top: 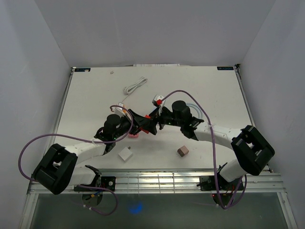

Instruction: Insert the plug

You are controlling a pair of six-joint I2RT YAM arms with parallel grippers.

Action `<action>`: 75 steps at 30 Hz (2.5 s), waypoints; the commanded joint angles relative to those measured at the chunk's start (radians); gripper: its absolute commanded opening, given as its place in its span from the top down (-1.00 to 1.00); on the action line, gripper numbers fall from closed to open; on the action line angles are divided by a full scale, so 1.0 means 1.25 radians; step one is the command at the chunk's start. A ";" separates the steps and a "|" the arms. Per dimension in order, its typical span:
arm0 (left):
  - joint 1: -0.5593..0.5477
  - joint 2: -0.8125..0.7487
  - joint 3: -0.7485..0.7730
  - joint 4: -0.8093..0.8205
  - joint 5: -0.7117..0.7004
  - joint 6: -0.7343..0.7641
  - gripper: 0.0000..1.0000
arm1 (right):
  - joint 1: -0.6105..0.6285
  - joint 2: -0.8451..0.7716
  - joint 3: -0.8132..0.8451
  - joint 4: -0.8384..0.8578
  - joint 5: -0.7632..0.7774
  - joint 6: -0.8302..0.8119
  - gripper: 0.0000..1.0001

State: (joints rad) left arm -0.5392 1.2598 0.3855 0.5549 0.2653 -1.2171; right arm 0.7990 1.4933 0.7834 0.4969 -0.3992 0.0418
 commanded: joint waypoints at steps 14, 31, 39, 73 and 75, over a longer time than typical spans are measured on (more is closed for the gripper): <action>-0.004 -0.038 -0.002 0.041 -0.023 -0.136 1.00 | 0.001 -0.029 -0.116 0.298 -0.018 0.109 -0.96; -0.006 -0.057 0.003 0.030 -0.017 -0.212 1.00 | 0.004 0.001 -0.149 0.390 0.036 0.131 -1.00; -0.006 -0.076 0.001 0.029 -0.023 -0.211 1.00 | 0.004 -0.004 -0.169 0.393 0.106 0.132 -0.97; -0.007 -0.073 0.001 0.021 -0.005 -0.230 1.00 | 0.004 0.036 -0.141 0.439 0.016 0.160 -0.27; -0.007 -0.075 0.000 0.021 -0.010 -0.220 0.76 | 0.004 0.031 -0.143 0.437 0.017 0.160 -0.18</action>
State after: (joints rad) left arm -0.5426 1.1877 0.3668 0.5499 0.2459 -1.4998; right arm 0.7998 1.5406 0.5709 0.9943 -0.3660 0.2317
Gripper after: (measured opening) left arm 0.725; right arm 0.691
